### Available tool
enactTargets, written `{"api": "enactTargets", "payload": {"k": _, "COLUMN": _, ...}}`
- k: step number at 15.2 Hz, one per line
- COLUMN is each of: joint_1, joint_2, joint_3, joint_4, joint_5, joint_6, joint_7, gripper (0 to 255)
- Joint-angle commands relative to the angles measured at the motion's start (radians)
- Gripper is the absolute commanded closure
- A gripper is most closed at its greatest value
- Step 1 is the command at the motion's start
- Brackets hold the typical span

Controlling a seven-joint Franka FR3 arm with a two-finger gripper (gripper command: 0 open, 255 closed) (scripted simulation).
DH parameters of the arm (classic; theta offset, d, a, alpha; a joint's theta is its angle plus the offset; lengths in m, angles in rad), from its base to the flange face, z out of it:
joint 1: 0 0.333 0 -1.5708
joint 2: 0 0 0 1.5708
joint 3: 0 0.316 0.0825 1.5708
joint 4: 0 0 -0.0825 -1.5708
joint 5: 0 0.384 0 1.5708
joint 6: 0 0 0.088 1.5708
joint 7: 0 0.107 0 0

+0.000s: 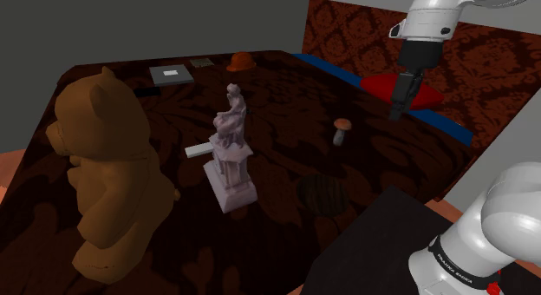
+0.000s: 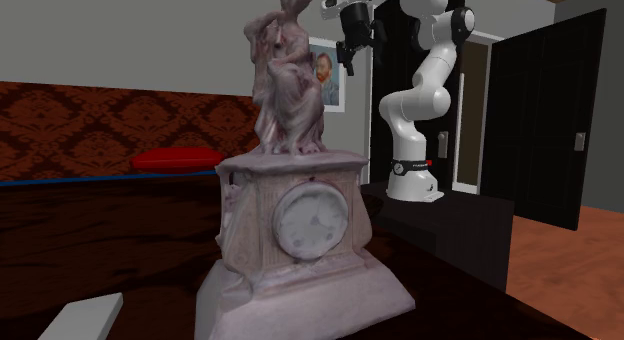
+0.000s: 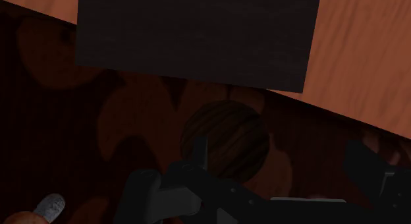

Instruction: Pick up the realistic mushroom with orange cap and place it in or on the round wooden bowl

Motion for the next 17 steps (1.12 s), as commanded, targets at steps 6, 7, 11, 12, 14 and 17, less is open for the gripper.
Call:
{"api": "enactTargets", "payload": {"k": 6, "joint_1": -0.005, "joint_2": 0.137, "joint_3": -0.1, "joint_4": 0.029, "joint_5": -0.081, "joint_6": 0.059, "joint_7": -0.184, "gripper": 0}}
{"api": "enactTargets", "payload": {"k": 7, "joint_1": -0.005, "joint_2": 0.168, "joint_3": -0.119, "joint_4": 0.04, "joint_5": -0.095, "joint_6": 0.072, "joint_7": -0.22, "gripper": 0}}
{"api": "enactTargets", "payload": {"k": 11, "joint_1": -0.005, "joint_2": 0.305, "joint_3": -0.188, "joint_4": 0.096, "joint_5": -0.138, "joint_6": 0.119, "joint_7": -0.362, "gripper": 0}}
{"api": "enactTargets", "payload": {"k": 12, "joint_1": -0.005, "joint_2": 0.342, "joint_3": -0.203, "joint_4": 0.113, "joint_5": -0.146, "joint_6": 0.131, "joint_7": -0.396, "gripper": 0}}
{"api": "enactTargets", "payload": {"k": 14, "joint_1": -0.005, "joint_2": 0.418, "joint_3": -0.232, "joint_4": 0.153, "joint_5": -0.158, "joint_6": 0.152, "joint_7": -0.466, "gripper": 0}}
{"api": "enactTargets", "payload": {"k": 17, "joint_1": -0.006, "joint_2": 0.538, "joint_3": -0.269, "joint_4": 0.222, "joint_5": -0.166, "joint_6": 0.18, "joint_7": -0.569, "gripper": 0}}
